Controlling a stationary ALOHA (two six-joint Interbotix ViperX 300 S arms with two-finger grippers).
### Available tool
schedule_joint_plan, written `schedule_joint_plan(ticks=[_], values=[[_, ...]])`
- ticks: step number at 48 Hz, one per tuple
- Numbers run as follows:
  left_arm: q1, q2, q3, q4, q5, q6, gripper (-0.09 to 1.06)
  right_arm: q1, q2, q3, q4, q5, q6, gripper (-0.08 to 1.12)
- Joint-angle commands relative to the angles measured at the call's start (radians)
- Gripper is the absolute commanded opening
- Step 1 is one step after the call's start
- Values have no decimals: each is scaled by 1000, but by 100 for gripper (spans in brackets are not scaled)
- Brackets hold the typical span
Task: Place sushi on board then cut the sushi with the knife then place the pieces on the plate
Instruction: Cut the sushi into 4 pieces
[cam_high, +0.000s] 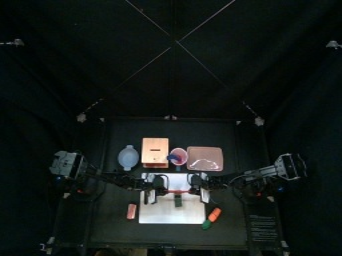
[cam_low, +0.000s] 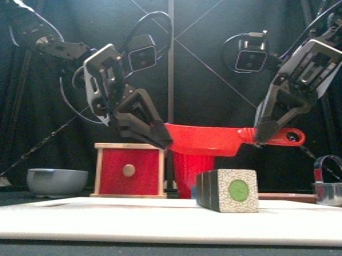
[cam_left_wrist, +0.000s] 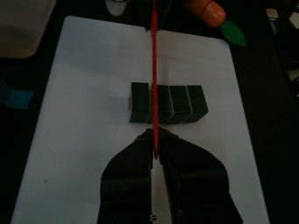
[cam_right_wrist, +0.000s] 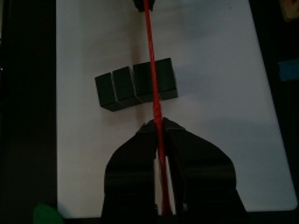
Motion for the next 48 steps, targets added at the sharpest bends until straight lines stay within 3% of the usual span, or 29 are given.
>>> schedule_joint_plan(ticks=[1, 48], values=[[-2, -2, -18, -2, -5, 0, 43, 2, -3, -14, 3, 0, 2, 28], [-15, 49, -26, -32, -3, -3, 43, 11, 77, -31, 11, 9, 2, 28]])
